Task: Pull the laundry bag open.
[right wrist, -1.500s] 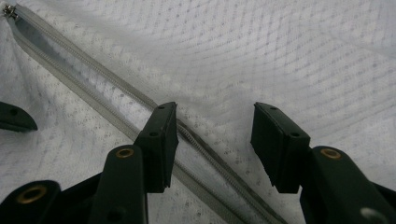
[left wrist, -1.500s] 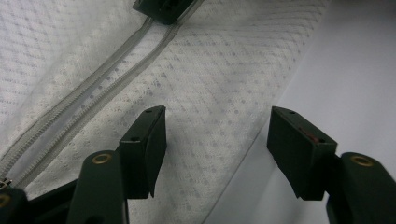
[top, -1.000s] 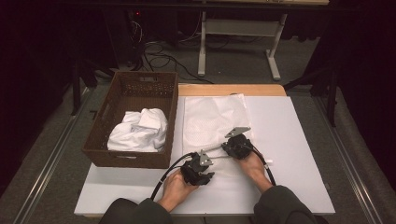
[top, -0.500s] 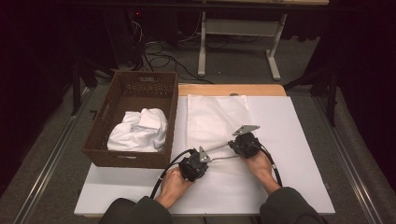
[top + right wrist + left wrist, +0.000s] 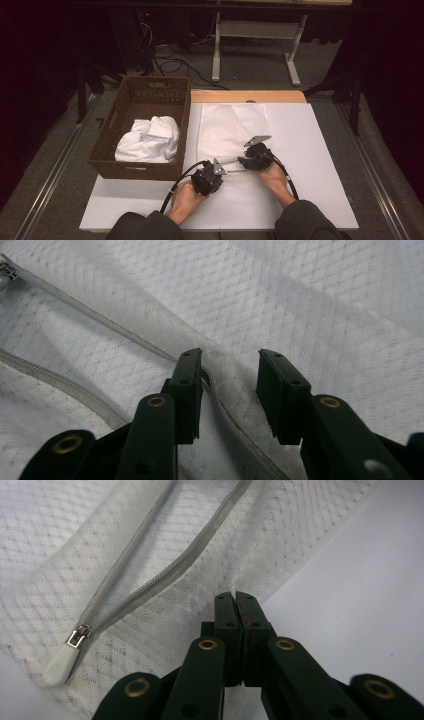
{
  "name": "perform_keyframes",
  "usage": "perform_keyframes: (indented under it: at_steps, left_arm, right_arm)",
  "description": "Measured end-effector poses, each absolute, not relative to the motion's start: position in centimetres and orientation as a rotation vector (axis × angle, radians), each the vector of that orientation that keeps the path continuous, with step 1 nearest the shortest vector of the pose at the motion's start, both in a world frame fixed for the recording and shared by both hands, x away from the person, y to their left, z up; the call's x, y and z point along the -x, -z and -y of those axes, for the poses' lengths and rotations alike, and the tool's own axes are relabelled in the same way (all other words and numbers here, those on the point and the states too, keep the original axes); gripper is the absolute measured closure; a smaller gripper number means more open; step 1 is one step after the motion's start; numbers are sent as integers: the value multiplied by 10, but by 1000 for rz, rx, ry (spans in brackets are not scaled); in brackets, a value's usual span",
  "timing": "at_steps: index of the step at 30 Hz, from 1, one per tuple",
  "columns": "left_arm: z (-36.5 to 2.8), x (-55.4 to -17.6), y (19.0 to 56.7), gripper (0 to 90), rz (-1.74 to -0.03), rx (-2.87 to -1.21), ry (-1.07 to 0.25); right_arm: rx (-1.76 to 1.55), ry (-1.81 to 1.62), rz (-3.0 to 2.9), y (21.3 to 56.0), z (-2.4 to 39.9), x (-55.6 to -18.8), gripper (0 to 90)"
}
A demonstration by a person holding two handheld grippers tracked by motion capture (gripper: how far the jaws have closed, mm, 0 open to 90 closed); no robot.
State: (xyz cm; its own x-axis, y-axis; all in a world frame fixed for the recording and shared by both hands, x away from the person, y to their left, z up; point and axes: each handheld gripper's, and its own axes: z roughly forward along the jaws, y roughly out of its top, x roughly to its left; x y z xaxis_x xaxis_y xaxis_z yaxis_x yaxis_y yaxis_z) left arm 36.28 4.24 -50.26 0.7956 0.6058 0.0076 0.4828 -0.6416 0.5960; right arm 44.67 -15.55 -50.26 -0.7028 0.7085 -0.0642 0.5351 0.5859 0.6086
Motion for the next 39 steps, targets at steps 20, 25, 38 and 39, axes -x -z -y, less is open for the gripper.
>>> perform_keyframes:
  at_steps: [20,25,38,39]
  left_arm:
    - [-43,-365,503,887,-815,-2389,-251]
    - [-44,-366,502,887,-824,-2387,-234]
    - [-44,-367,490,742,-809,-2287,-221]
    - [-44,-369,489,737,-813,-2282,-230]
  right_arm:
    - [-956,-827,-2516,480,152,-455,887]
    - [-923,-849,-2491,463,152,-455,887]
    - [-890,-873,-2499,455,146,-450,887]
    - [-878,-874,-2502,453,146,-450,887]
